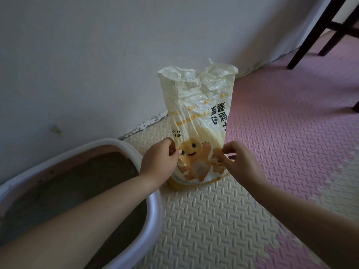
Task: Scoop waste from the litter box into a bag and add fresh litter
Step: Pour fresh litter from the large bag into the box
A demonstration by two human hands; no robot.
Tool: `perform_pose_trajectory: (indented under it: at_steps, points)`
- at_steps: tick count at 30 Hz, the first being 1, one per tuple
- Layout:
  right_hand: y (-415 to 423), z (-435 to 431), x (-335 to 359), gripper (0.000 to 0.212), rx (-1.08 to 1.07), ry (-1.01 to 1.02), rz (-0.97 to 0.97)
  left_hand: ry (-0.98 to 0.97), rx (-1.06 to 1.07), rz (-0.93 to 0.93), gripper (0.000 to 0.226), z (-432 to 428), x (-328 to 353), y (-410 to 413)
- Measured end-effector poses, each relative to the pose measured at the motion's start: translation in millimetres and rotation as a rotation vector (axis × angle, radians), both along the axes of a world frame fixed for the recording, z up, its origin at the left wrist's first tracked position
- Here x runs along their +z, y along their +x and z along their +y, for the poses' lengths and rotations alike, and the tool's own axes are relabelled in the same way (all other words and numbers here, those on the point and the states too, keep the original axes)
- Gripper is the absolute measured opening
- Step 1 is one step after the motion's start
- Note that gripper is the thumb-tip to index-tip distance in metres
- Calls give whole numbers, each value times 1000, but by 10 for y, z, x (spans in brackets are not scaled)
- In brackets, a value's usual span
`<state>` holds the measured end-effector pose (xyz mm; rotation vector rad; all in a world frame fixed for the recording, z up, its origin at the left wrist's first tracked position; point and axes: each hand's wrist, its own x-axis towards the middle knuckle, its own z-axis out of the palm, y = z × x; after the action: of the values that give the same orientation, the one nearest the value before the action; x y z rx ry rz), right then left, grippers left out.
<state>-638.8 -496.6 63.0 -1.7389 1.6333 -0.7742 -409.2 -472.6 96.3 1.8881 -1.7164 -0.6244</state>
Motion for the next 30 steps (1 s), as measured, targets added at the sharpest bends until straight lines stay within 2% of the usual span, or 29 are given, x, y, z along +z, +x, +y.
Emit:
perform_pose_trajectory:
  at_steps: [2, 3, 5, 7, 9, 12, 15, 17, 22, 25, 30]
  points:
    - [27, 6, -13, 41, -34, 49, -28, 5, 2, 14, 13, 4, 5, 4]
    - [47, 5, -5, 45, -64, 69, -85, 6, -1, 16, 14, -2, 6, 3]
    - [87, -13, 7, 36, -101, 74, -213, 16, -6, 18, 15, -18, 16, -1]
    - [132, -34, 29, 22, -106, 49, -256, 28, -6, 25, 19, -34, 35, -9]
    - [174, -45, 42, 16, -113, 26, -278, -36, 13, 34, 35, -49, 85, -29]
    - [205, -32, 55, 15, -122, 28, -299, -462, -36, -18, 66, -117, 300, -103]
    - [198, -15, 64, 14, -117, 29, -288, -836, -252, -378, 61, -297, 637, -235]
    - [187, -11, 69, 13, -112, 33, -306, -920, -335, -581, 56, -471, 873, -352]
    - [143, 2, 58, 13, -111, 42, -322, -750, -385, -749, 55, -1027, 1159, -639]
    - [125, 4, 43, 13, -103, 49, -349, -547, -441, -756, 61, -1270, 1133, -758]
    - [94, -22, 17, 16, -84, 30, -330, -460, -428, -701, 55, -1368, 976, -776]
